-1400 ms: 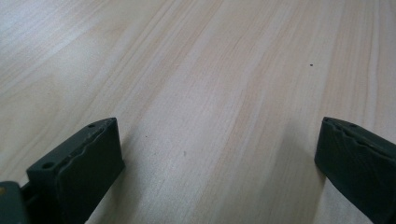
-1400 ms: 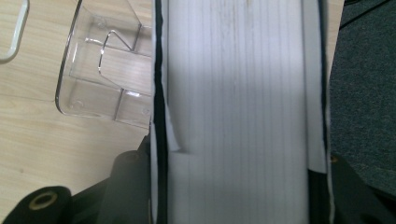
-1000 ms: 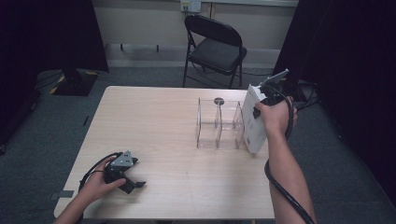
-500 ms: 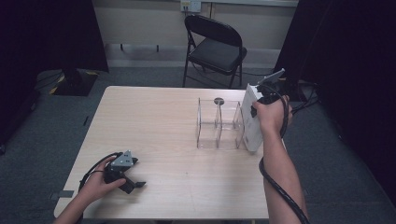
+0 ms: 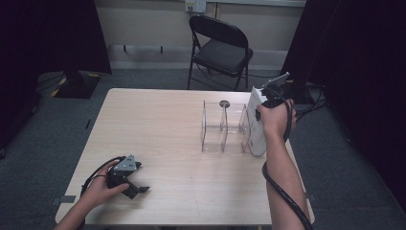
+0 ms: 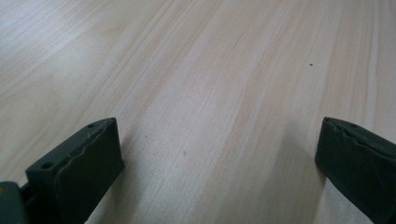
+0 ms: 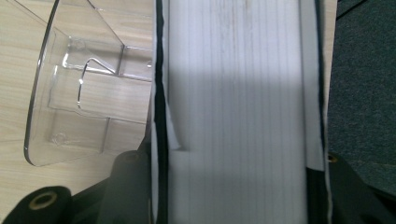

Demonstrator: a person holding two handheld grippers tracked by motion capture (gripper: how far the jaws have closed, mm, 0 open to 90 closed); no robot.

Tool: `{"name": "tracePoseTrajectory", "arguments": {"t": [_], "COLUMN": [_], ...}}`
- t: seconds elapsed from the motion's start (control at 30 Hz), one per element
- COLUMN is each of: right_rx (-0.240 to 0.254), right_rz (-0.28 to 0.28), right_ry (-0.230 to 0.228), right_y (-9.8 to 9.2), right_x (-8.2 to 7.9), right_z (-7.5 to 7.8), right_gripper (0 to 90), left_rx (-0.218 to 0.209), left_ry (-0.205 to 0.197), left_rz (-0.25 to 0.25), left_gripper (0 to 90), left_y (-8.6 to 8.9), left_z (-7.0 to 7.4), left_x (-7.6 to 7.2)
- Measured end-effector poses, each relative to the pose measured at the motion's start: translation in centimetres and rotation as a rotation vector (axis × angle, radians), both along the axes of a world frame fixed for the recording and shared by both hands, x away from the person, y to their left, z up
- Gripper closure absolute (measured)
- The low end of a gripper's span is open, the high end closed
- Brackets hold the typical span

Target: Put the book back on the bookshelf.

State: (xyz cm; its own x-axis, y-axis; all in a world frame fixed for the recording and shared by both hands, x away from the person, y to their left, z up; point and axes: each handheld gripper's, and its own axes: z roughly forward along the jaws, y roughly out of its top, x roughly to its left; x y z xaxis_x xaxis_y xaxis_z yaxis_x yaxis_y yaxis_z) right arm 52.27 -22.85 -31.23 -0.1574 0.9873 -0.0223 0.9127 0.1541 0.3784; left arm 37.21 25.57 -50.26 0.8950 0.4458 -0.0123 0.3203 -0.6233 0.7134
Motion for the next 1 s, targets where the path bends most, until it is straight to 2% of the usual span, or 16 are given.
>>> {"name": "tracePoseTrajectory", "arguments": {"t": [0.4,1.0], "right_rx": [-0.001,0.005], "right_rz": [0.007,0.005], "right_ry": [-0.011,0.002], "right_y": [0.11,-0.20], "right_x": [-0.06,-0.20], "right_z": [-0.35,-0.37], "right_gripper": [51.9,50.3], "left_rx": [-0.001,0.000], "left_ry": [0.001,0.000], "left_rz": [0.003,0.000], "left_gripper": [0.0,0.0], "left_y": [-0.01,0.00], "left_z": [-0.01,0.00], "left_x": [-0.02,-0.01]}}
